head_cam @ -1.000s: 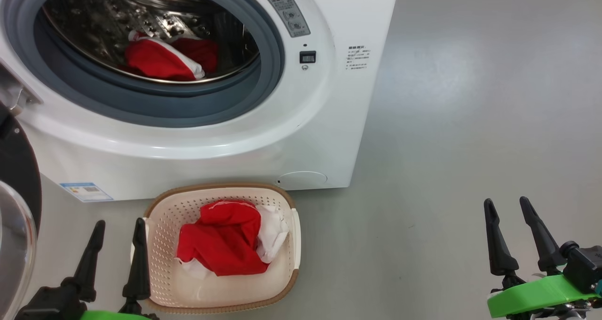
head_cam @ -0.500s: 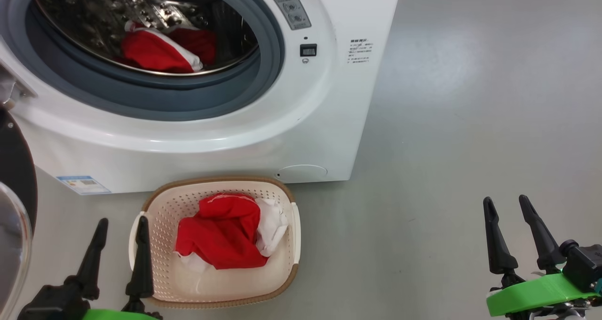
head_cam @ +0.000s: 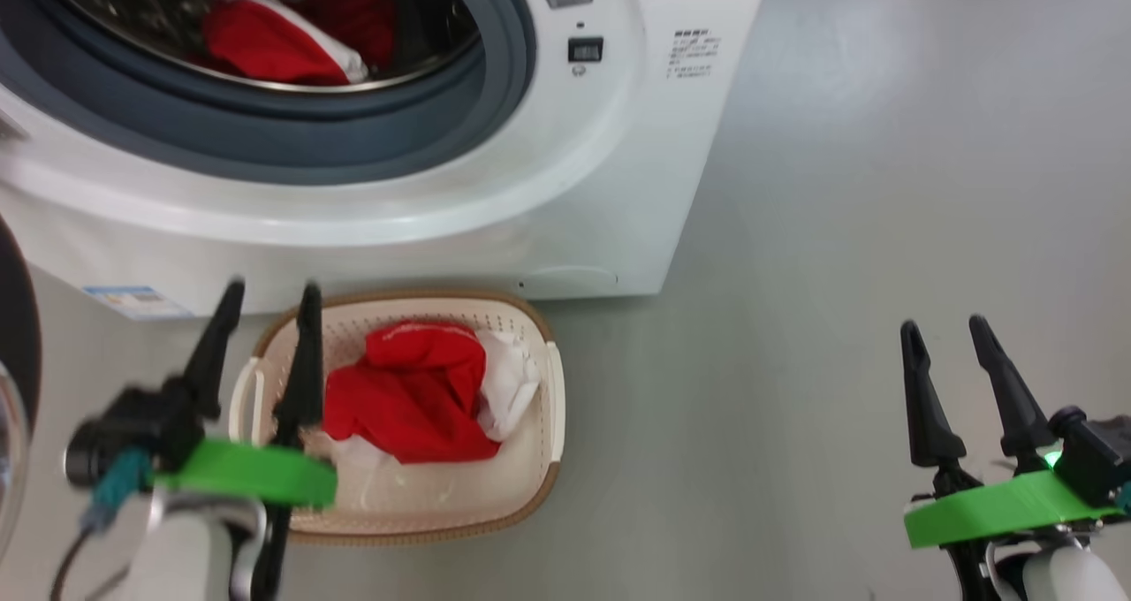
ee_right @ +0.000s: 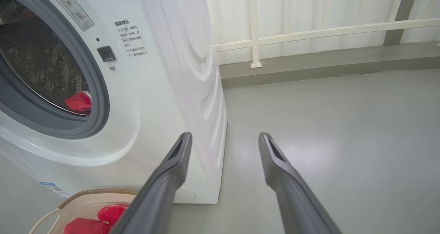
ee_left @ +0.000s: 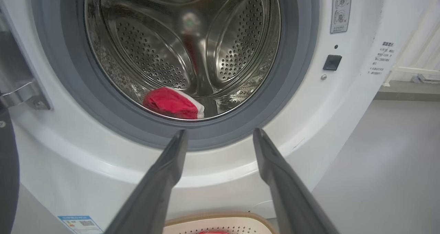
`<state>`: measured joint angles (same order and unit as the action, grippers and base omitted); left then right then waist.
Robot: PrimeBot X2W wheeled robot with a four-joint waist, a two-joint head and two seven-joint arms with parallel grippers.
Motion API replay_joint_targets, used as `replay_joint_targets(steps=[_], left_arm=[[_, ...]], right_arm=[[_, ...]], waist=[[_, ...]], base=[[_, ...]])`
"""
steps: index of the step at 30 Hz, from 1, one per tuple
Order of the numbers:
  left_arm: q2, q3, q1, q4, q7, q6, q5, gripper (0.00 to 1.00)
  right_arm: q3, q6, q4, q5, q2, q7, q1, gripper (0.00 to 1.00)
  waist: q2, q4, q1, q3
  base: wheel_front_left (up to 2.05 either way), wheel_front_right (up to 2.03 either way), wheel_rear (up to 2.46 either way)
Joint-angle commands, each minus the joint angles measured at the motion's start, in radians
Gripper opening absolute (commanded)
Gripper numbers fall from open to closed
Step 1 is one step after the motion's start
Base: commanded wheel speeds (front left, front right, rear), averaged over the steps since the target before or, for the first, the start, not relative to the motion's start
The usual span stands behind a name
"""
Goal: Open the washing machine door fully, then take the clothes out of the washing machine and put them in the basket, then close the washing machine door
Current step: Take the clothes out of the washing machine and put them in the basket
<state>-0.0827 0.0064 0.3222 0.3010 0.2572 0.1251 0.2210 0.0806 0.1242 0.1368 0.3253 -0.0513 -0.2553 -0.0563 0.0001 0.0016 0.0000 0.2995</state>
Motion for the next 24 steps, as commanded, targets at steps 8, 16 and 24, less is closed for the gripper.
replay_joint_targets(steps=[8,16,24], left_arm=[[-0.064,0.001,0.318,0.173,0.005,0.006,-0.006,1.00],[-0.112,-0.013,0.608,0.415,0.005,0.006,0.008,1.00],[-0.152,-0.027,0.857,0.663,0.001,0.003,-0.002,1.00]], right_arm=[[-0.045,0.007,-0.030,0.014,0.000,-0.006,-0.083,1.00],[-0.056,0.007,-0.038,0.037,0.001,-0.006,-0.135,1.00],[-0.069,0.007,-0.048,0.059,0.001,-0.006,-0.174,1.00]], waist=[[-0.0001,-0.037,0.0000,0.169],[-0.0001,-0.085,0.0000,0.264],[-0.0001,-0.119,0.0000,0.341]], base=[[0.00,0.00,0.00],[0.00,0.00,0.00],[0.00,0.00,0.00]])
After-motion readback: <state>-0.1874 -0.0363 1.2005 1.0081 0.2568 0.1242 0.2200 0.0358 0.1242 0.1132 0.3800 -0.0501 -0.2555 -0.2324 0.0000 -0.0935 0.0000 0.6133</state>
